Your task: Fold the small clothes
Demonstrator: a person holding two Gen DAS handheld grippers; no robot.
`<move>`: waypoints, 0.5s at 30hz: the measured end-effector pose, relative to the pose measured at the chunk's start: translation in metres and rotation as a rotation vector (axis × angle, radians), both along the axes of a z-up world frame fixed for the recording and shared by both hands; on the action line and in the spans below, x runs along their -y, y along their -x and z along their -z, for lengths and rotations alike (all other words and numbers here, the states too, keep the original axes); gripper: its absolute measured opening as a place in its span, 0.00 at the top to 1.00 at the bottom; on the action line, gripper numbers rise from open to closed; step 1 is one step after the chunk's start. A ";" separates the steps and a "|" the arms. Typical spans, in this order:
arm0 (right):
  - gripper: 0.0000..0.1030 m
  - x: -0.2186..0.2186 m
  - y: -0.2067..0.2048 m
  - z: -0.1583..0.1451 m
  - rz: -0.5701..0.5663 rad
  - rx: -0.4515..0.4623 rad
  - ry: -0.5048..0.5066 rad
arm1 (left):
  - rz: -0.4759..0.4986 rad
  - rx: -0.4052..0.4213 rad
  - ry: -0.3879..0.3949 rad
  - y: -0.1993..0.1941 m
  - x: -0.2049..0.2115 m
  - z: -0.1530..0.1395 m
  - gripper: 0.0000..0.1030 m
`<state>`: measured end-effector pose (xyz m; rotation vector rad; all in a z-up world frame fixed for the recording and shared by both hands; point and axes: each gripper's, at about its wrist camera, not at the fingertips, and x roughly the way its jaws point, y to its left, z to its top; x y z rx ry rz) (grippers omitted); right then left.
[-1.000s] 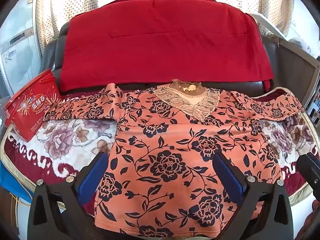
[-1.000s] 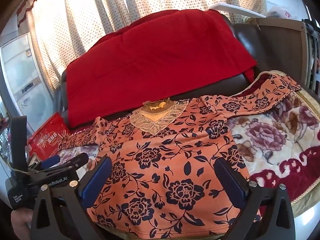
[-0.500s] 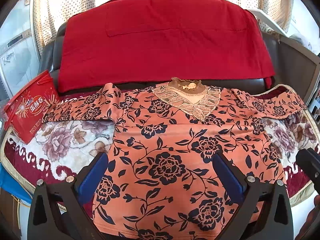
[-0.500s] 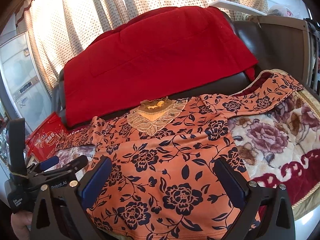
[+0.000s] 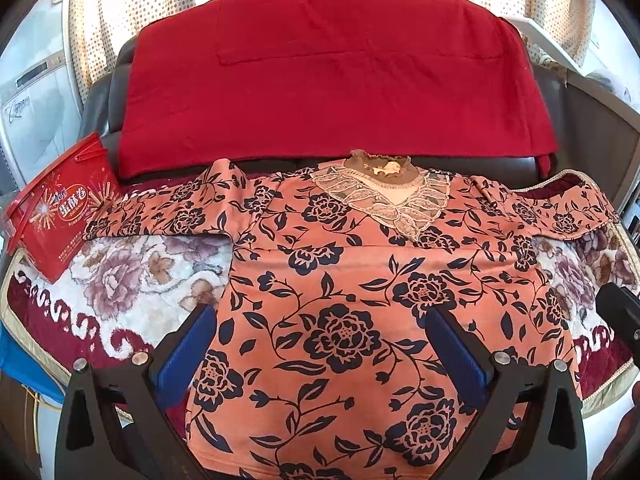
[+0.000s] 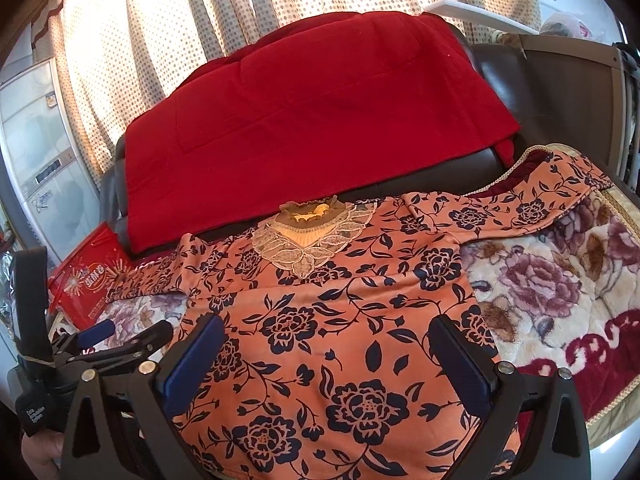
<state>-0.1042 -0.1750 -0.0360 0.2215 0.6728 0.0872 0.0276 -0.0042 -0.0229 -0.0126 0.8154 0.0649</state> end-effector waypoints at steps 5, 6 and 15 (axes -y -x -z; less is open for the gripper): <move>0.00 -0.002 -0.002 -0.001 -0.004 -0.001 0.015 | -0.001 -0.002 0.002 -0.001 -0.001 0.001 0.00; 0.00 -0.002 -0.003 -0.001 -0.002 0.000 0.015 | 0.000 -0.001 0.003 -0.001 -0.001 0.001 0.00; 0.00 -0.001 -0.006 -0.004 0.010 0.014 0.028 | 0.001 -0.002 -0.001 -0.002 0.002 0.000 0.00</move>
